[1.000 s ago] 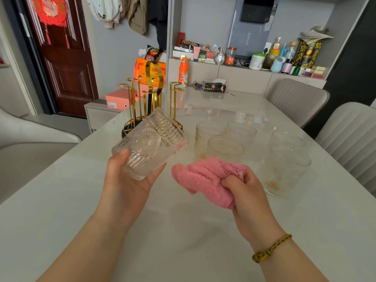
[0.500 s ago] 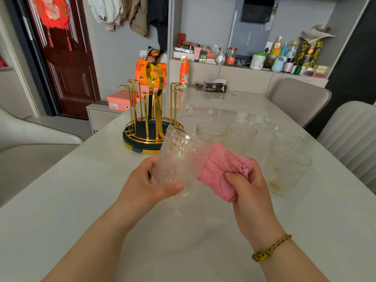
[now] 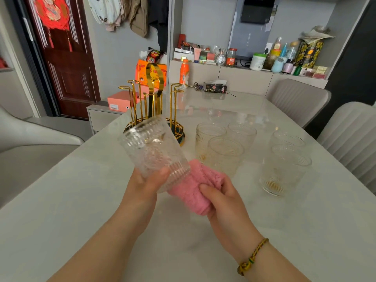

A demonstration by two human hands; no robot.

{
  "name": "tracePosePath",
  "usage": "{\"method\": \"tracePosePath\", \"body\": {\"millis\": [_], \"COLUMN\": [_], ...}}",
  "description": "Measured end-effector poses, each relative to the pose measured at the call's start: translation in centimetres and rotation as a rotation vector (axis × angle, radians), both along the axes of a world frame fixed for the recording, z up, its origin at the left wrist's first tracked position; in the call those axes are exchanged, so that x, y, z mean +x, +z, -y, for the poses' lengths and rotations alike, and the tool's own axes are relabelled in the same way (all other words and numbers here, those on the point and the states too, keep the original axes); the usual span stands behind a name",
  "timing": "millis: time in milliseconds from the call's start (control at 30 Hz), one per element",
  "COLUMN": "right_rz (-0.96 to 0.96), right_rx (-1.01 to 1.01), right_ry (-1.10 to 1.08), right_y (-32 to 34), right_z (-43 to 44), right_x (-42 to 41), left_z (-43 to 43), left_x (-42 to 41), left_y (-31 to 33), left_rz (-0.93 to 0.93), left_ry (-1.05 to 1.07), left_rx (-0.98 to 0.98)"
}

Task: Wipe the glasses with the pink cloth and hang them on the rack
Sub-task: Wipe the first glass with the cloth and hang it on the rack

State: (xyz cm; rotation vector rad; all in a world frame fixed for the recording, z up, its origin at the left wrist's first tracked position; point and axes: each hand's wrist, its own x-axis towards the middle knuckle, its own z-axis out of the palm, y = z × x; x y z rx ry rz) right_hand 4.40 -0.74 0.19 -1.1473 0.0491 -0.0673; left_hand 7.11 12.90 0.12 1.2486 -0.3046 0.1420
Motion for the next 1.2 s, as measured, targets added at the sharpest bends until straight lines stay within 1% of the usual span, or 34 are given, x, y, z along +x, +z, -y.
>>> {"method": "tracePosePath", "body": {"millis": [100, 167, 300, 400, 500, 600, 700, 800, 833, 900, 967, 1000, 1100, 1133, 1200], "right_rz": [-0.011, -0.020, -0.067, -0.050, -0.016, 0.006, -0.016, -0.041, -0.046, -0.047, -0.019, 0.008, 0.087, 0.109, 0.122], "right_rx": [0.155, 0.173, 0.123, 0.030, 0.075, 0.108, 0.113, 0.122, 0.103, -0.008, -0.142, -0.168, -0.039, -0.025, -0.067], "right_ry": [0.085, 0.135, 0.178, 0.081, -0.028, -0.059, -0.026, 0.067, 0.111, 0.164, 0.117, 0.071, -0.067, -0.109, -0.173], "right_y": [-0.4, -0.6, -0.3, 0.7, 1.2, 1.1, 0.4, 0.1, 0.2, 0.4, 1.0, 1.5, 2.9, 3.2, 3.0], "right_z": [-0.9, -1.3, -1.0, 0.2, 0.9, 0.8, 0.1, -0.2, -0.2, 0.0, 0.6, 1.1, 2.8, 3.3, 3.5], "right_x": [-0.3, -0.5, -0.7, -0.6, -0.4, -0.2, 0.0, -0.1, -0.2, -0.3, -0.4, -0.4, -0.2, -0.1, 0.2], "left_z": [0.5, 0.5, 0.4, 0.4, 0.6, 0.9, 1.3, 1.3, 1.2, 1.0, 0.8, 0.7, 0.4, 0.5, 0.8], "left_x": [0.0, 0.3, 0.8, 0.9, 0.6, 0.3, 0.2, 0.2, 0.3, 0.7, 1.0, 1.1, 0.7, 0.4, -0.2], "left_y": [-0.1, -0.3, -0.7, -0.7, -0.6, -0.6, -0.7, -0.5, -0.6, -0.7, -0.7, -0.6, -0.5, -0.4, -0.3], "left_rz": [0.017, 0.028, 0.015, -0.004, 0.000, 0.027, 0.031, 0.038, 0.039, 0.029, 0.007, 0.004, 0.003, 0.007, 0.028], "left_ry": [0.074, 0.106, 0.155, 0.187, 0.170, 0.158, 0.155, 0.166, 0.176, 0.212, 0.236, 0.245, 0.226, 0.214, 0.188], "left_rx": [0.071, 0.075, 0.059, 0.066, 0.093, 0.094, 0.063, 0.058, 0.061, 0.059, 0.044, 0.044, 0.077, 0.105, 0.166]}}
